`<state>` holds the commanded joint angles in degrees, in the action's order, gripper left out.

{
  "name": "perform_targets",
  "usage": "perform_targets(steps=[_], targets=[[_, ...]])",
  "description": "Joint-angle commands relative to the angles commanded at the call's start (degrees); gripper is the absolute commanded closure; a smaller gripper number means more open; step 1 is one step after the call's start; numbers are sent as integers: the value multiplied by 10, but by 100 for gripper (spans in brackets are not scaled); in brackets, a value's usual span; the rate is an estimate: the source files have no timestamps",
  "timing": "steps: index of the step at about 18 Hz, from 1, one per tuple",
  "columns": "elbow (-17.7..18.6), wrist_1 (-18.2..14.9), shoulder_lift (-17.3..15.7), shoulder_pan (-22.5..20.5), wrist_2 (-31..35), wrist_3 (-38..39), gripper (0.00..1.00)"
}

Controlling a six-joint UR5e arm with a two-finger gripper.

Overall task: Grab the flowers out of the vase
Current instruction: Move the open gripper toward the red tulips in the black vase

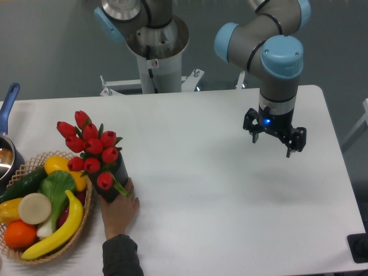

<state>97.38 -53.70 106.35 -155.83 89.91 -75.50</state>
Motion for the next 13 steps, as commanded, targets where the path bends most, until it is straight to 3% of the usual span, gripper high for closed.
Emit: perform_targets(steps=[7,13], targets=[[26,10,-17,-3,-17,1,0],[105,83,-77,-18,-180,31,0]])
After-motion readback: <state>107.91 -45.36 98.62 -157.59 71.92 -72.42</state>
